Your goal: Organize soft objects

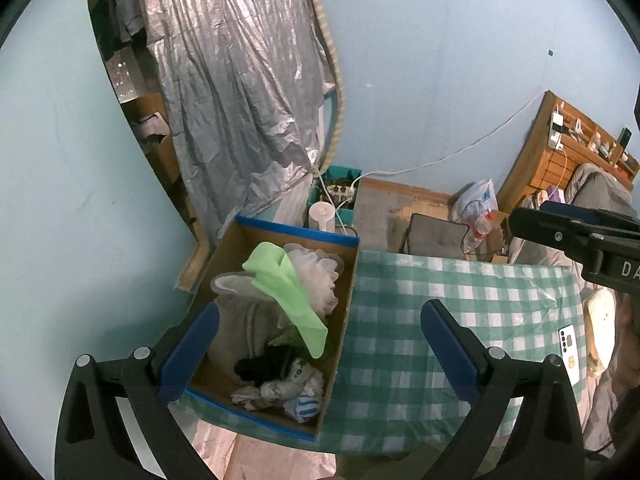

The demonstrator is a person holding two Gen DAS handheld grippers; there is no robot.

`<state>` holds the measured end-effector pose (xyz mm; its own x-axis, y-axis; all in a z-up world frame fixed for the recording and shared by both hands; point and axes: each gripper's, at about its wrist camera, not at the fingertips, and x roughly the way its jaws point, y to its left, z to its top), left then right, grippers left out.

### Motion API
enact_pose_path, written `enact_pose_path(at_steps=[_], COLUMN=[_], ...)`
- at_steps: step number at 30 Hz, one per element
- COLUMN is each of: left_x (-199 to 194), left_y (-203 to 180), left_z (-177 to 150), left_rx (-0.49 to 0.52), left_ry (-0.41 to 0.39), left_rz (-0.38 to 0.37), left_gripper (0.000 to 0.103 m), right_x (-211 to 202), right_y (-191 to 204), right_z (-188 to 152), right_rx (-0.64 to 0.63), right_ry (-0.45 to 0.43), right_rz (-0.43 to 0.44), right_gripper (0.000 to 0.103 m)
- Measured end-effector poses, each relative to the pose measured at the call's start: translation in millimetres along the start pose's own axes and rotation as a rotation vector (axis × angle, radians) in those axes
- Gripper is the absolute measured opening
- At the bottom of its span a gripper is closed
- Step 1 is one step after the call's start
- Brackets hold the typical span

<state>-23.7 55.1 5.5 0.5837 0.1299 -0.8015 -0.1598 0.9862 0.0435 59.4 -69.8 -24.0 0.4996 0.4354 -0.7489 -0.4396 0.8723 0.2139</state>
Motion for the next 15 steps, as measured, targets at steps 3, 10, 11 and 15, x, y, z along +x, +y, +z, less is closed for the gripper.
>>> enact_pose_path(at_steps=[3,10,11,15], left_x=[-0.4,-0.2,-0.5,-1.5], left_y=[-5.1,-15.4,-16.9,-20.4], left_z=[0.2,-0.9,-1.2,-1.9], left_rx=[0.006,0.022,0.024,0.034], left_ry=[-0.003,0.005,0.007,0.007], left_rz=[-0.002,0.006,0.008,0.013], left_gripper=[0.102,0.102,0.102,0.102], right_x=[-1.6,-0.9,-0.4,-1.0], right_y=[-2.4,-5.7,-6.0,-8.8], right_z=[-1.1,-7.5,-7.8,-8.7], right_rx=[0.004,0.005,0.008,0.015], right_ry=[-0.003,0.014,0.016,0.018], right_rz=[-0.002,-0.003,-0.004,0.000], right_gripper=[0.066,0.066,0.066,0.066])
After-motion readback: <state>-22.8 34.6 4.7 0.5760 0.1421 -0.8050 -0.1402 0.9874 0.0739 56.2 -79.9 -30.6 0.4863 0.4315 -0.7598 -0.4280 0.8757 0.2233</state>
